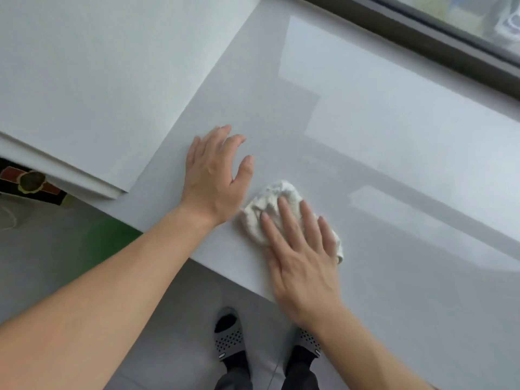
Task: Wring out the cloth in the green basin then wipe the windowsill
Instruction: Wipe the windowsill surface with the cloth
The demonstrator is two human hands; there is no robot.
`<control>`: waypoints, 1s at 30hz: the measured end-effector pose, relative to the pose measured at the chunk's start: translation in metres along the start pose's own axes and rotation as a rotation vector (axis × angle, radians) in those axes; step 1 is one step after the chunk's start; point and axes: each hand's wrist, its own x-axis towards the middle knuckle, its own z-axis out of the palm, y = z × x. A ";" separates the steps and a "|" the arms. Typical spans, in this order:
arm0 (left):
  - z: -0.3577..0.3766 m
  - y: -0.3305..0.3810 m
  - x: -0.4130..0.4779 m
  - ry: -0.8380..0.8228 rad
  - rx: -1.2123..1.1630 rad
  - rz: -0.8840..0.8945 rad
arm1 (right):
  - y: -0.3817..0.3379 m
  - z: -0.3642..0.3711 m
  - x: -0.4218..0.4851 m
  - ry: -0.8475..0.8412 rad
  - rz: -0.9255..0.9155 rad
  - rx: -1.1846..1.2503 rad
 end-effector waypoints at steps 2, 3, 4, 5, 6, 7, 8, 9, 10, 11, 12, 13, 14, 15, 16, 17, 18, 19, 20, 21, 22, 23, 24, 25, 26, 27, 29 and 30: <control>0.009 0.009 0.012 -0.047 0.017 0.046 | 0.006 0.002 -0.022 -0.023 -0.120 0.017; 0.015 0.014 0.017 -0.072 0.033 0.069 | 0.018 -0.001 -0.017 -0.035 -0.165 0.026; 0.020 0.019 0.023 -0.089 0.053 0.084 | 0.034 -0.006 -0.003 -0.035 -0.179 0.019; 0.025 0.024 0.031 -0.101 0.073 0.087 | 0.052 -0.011 0.015 -0.027 -0.148 0.010; 0.030 0.028 0.040 -0.107 0.089 0.082 | 0.072 -0.017 0.038 0.004 -0.070 0.004; 0.035 0.032 0.050 -0.112 0.102 0.079 | 0.094 -0.024 0.065 0.036 0.048 0.018; 0.039 0.035 0.060 -0.122 0.118 0.081 | 0.115 -0.033 0.092 0.071 0.188 0.041; 0.044 0.039 0.071 -0.138 0.143 0.085 | 0.133 -0.041 0.119 0.095 0.325 0.067; 0.049 0.043 0.080 -0.154 0.186 0.087 | 0.143 -0.047 0.143 0.111 0.448 0.097; 0.055 0.046 0.086 -0.160 0.250 0.084 | 0.146 -0.051 0.163 0.120 0.543 0.122; 0.059 0.047 0.091 -0.158 0.321 0.079 | 0.143 -0.051 0.179 0.122 0.583 0.128; 0.063 0.049 0.093 -0.153 0.384 0.076 | 0.135 -0.051 0.190 0.119 0.555 0.116; 0.065 0.049 0.092 -0.149 0.423 0.076 | 0.128 -0.049 0.198 0.109 0.462 0.091; 0.065 0.049 0.091 -0.142 0.438 0.079 | 0.123 -0.048 0.204 0.096 0.340 0.069; 0.066 0.048 0.090 -0.134 0.442 0.083 | 0.124 -0.050 0.212 0.078 0.230 0.057; 0.065 0.047 0.090 -0.129 0.443 0.085 | 0.132 -0.055 0.224 0.062 0.161 0.047; 0.066 0.047 0.091 -0.129 0.449 0.084 | 0.146 -0.063 0.237 0.059 0.133 0.041; 0.066 0.048 0.092 -0.130 0.457 0.082 | 0.164 -0.069 0.250 0.064 0.146 0.036; 0.067 0.048 0.093 -0.129 0.464 0.082 | 0.184 -0.077 0.262 0.073 0.194 0.034; 0.067 0.049 0.093 -0.128 0.469 0.083 | 0.205 -0.083 0.269 0.081 0.269 0.042; 0.067 0.050 0.093 -0.127 0.473 0.083 | 0.224 -0.087 0.273 0.099 0.359 0.057; 0.067 0.051 0.093 -0.127 0.478 0.082 | 0.237 -0.088 0.275 0.126 0.453 0.077; 0.067 0.051 0.093 -0.126 0.483 0.080 | 0.241 -0.087 0.276 0.154 0.541 0.093; 0.067 0.051 0.094 -0.124 0.485 0.078 | 0.235 -0.083 0.280 0.171 0.614 0.101; 0.067 0.051 0.093 -0.123 0.484 0.075 | 0.221 -0.079 0.285 0.176 0.652 0.107; 0.067 0.051 0.093 -0.121 0.480 0.075 | 0.205 -0.074 0.288 0.174 0.634 0.112; 0.067 0.052 0.093 -0.119 0.471 0.081 | 0.183 -0.068 0.288 0.155 0.429 0.092; 0.067 0.051 0.093 -0.119 0.470 0.082 | 0.185 -0.070 0.283 0.128 0.323 0.080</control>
